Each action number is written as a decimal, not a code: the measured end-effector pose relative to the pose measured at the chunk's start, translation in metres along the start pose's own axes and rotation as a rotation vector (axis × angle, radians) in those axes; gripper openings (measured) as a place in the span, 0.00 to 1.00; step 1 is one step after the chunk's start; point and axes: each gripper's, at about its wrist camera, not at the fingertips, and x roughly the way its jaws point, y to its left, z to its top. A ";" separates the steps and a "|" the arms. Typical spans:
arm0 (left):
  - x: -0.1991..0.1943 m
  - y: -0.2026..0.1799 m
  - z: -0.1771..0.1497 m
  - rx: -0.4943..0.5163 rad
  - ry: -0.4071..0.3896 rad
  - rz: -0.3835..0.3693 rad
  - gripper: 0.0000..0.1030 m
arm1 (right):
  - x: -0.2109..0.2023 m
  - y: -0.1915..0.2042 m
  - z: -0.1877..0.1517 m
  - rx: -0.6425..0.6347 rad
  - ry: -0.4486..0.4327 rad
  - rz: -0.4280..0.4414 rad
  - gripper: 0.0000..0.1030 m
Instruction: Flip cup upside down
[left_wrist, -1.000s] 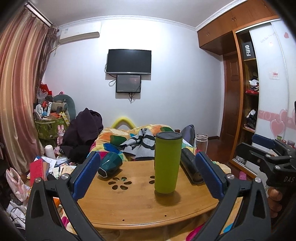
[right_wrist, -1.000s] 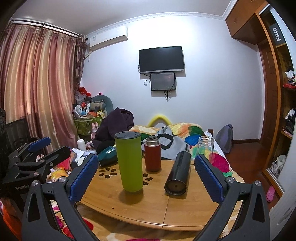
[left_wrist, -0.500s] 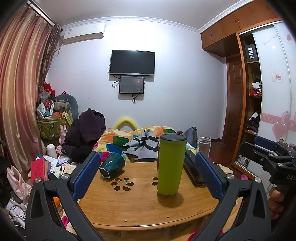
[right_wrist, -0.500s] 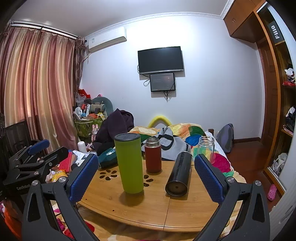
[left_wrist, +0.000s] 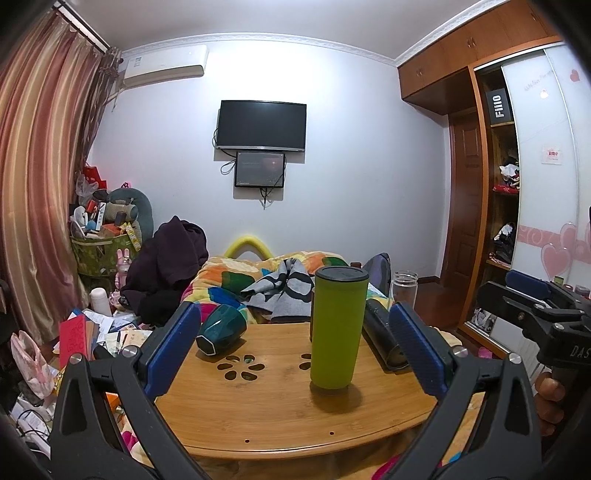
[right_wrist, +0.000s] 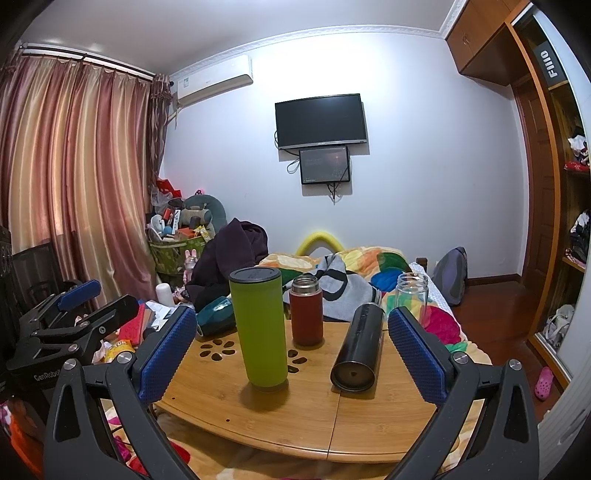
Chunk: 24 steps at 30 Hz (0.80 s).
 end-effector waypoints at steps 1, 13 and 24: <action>0.000 -0.001 0.000 0.002 0.000 0.000 1.00 | 0.000 0.000 0.000 0.000 0.001 0.000 1.00; -0.002 -0.004 0.000 0.015 -0.003 0.005 1.00 | -0.001 -0.002 0.002 0.010 0.002 -0.001 1.00; -0.002 -0.004 0.002 0.006 0.000 0.009 1.00 | -0.001 -0.003 0.002 0.010 0.002 0.000 1.00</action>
